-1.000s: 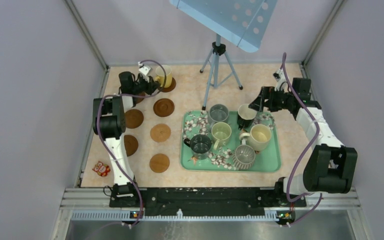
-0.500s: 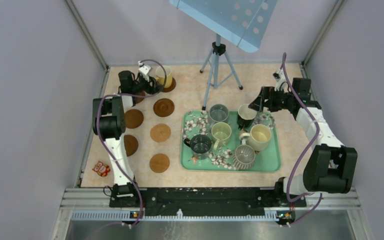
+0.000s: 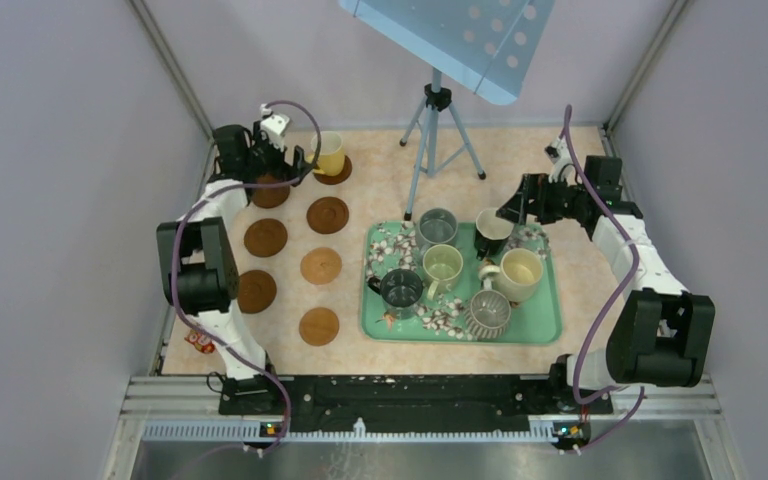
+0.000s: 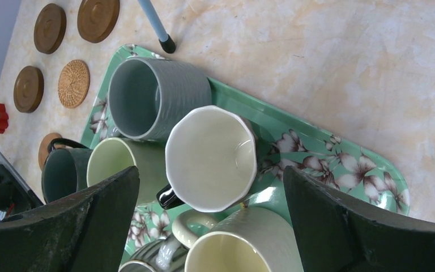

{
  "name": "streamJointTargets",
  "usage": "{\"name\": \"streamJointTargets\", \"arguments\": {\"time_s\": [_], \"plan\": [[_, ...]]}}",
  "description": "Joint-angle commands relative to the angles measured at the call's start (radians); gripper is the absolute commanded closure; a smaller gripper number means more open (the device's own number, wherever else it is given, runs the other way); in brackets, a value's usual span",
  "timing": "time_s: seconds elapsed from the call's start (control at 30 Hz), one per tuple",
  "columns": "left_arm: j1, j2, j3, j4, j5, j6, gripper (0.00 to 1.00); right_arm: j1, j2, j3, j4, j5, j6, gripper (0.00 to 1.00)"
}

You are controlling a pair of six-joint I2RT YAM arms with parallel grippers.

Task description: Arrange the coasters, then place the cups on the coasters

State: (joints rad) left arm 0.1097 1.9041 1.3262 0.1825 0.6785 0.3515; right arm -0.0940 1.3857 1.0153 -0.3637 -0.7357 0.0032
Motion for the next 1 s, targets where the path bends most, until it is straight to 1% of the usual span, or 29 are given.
{"name": "streamJointTargets", "arguments": {"time_s": [0.0, 0.1, 0.2, 0.27, 0.3, 0.4, 0.47, 0.53, 0.6, 0.63, 0.67, 0.73, 0.8, 0.97], "plan": [[0.01, -0.159, 0.066, -0.356, -0.018, 0.089, 0.01, -0.003, -0.036, 0.03, 0.008, -0.027, 0.022, 0.04], [0.011, -0.255, 0.044, -0.469, -0.032, 0.093, 0.01, -0.003, -0.044, 0.042, -0.009, -0.002, 0.025, 0.04], [0.012, -0.369, -0.014, -0.552, -0.026, 0.168, 0.01, -0.003, -0.06, 0.062, -0.041, 0.039, 0.004, 0.04], [0.008, -0.434, -0.058, -0.627, 0.019, 0.268, 0.01, -0.003, -0.09, 0.05, -0.032, 0.052, 0.002, 0.04], [0.0, -0.456, -0.072, -0.684, 0.041, 0.357, 0.01, -0.003, -0.106, 0.036, -0.02, 0.054, 0.003, 0.04], [-0.059, -0.502, -0.11, -0.845, 0.029, 0.511, 0.01, -0.003, -0.16, -0.012, 0.02, 0.054, 0.003, 0.04], [-0.099, -0.519, -0.147, -0.913, 0.026, 0.576, 0.01, -0.003, -0.198, -0.049, 0.064, 0.067, 0.02, 0.04], [-0.143, -0.533, -0.172, -0.975, 0.066, 0.657, 0.01, -0.003, -0.233, -0.078, 0.1, 0.056, 0.009, 0.04], [-0.176, -0.543, -0.192, -1.006, 0.133, 0.718, 0.01, -0.003, -0.243, -0.07, 0.081, 0.027, -0.023, 0.04], [-0.207, -0.54, -0.196, -1.02, 0.151, 0.743, 0.01, -0.004, -0.24, -0.055, 0.054, 0.022, -0.047, 0.04], [-0.252, -0.536, -0.199, -1.032, 0.156, 0.758, 0.01, -0.003, -0.222, -0.017, -0.008, 0.021, -0.078, 0.04], [-0.329, -0.517, -0.209, -1.028, 0.134, 0.761, 0.01, -0.003, -0.188, 0.032, -0.088, 0.014, -0.122, 0.04], [-0.394, -0.493, -0.222, -0.998, 0.105, 0.743, 0.01, -0.003, -0.163, 0.044, -0.12, -0.01, -0.144, 0.04], [-0.518, -0.421, -0.247, -0.908, 0.016, 0.678, 0.02, -0.008, -0.151, 0.031, -0.11, -0.025, -0.147, 0.04]]}}
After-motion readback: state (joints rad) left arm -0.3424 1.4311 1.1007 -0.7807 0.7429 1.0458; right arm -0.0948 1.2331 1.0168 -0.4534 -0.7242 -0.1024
